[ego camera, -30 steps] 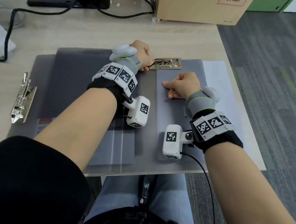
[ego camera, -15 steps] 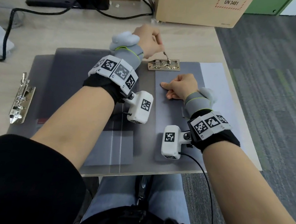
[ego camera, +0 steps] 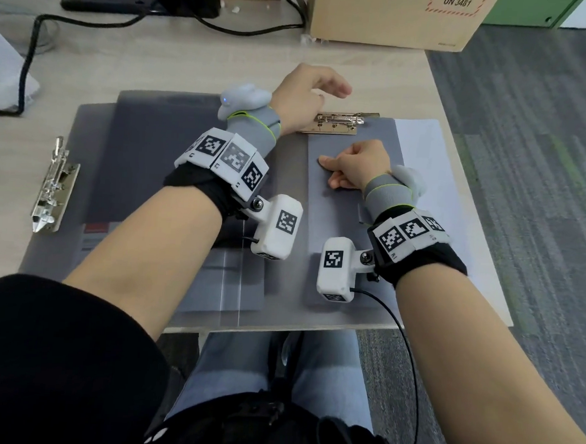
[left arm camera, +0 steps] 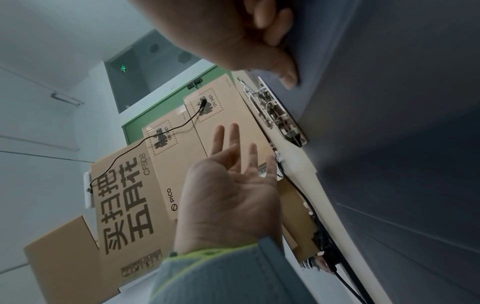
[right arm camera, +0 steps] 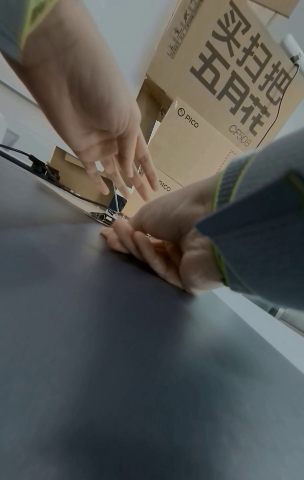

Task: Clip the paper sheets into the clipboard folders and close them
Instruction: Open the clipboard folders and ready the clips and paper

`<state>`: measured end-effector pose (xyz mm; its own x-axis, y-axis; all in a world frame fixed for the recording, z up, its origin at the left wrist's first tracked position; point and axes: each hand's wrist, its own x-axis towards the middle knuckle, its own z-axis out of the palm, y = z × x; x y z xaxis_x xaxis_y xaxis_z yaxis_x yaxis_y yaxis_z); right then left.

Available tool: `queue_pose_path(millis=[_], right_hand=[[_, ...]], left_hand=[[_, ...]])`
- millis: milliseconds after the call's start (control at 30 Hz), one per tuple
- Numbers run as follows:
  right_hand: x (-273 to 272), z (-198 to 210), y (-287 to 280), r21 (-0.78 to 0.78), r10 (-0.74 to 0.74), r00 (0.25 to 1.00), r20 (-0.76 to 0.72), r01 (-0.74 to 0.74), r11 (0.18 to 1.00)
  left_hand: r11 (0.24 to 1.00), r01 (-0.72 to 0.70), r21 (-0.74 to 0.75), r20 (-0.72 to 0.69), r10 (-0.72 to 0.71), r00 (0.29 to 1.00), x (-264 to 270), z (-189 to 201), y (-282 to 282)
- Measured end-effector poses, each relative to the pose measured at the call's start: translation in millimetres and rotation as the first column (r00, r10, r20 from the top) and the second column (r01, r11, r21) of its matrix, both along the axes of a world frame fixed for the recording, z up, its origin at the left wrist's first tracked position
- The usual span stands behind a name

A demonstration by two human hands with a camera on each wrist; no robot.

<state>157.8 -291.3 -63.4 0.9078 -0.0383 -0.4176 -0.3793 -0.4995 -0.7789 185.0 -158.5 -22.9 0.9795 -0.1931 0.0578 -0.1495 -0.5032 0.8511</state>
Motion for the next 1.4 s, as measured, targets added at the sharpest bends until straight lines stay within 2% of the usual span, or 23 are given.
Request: queue_pose_path(millis=[133, 333, 567, 633, 733, 800, 1000, 1267, 1400], right_hand=[[-9.3, -0.9, 0.9, 0.013, -0.029, 0.998, 0.063, 0.029, 1.000], [-32.7, 8.1, -8.6, 0.005, -0.056, 0.985, 0.163, 0.056, 0.998], [-87.3, 19.1, -56.2, -0.256, -0.130, 0.929, 0.347, 0.227, 0.940], [-100.2, 17.5, -72.1, -0.361, -0.125, 0.940, 0.318, 0.242, 0.901], [-111.9, 12.8, -85.0, -0.552, -0.125, 0.959, 0.256, 0.251, 0.795], [-119.7, 11.8, -92.5, -0.598, -0.129, 0.964, 0.233, 0.247, 0.762], [-133.8, 6.1, -104.5, -0.614, -0.014, 0.961, 0.275, 0.186, 0.767], [-133.1, 1.9, -100.8, -0.599, 0.002, 0.939, 0.343, 0.217, 0.771], [-130.4, 3.5, -102.2, -0.529, -0.031, 0.929, 0.369, 0.237, 0.815]], left_hand=[[0.998, -0.052, -0.018, -0.057, 0.051, 0.997, -17.9, -3.3, 0.3], [0.999, -0.040, -0.031, -0.077, 0.037, 0.996, -45.8, -10.0, -1.5], [1.000, -0.012, -0.026, -0.097, 0.009, 0.995, -86.3, -18.2, -27.6], [1.000, 0.014, -0.011, -0.103, -0.015, 0.995, -96.6, -19.4, -34.4], [0.999, 0.001, 0.039, -0.132, 0.004, 0.991, -104.5, -26.5, -37.9], [0.998, 0.000, 0.056, -0.160, 0.009, 0.987, -110.3, -31.5, -39.9], [0.997, -0.023, 0.074, -0.175, 0.036, 0.984, -123.8, -44.7, -43.6], [1.000, -0.012, 0.009, -0.205, 0.014, 0.979, -123.4, -49.4, -41.3], [1.000, -0.017, -0.017, -0.217, 0.013, 0.976, -123.1, -49.0, -40.0]])
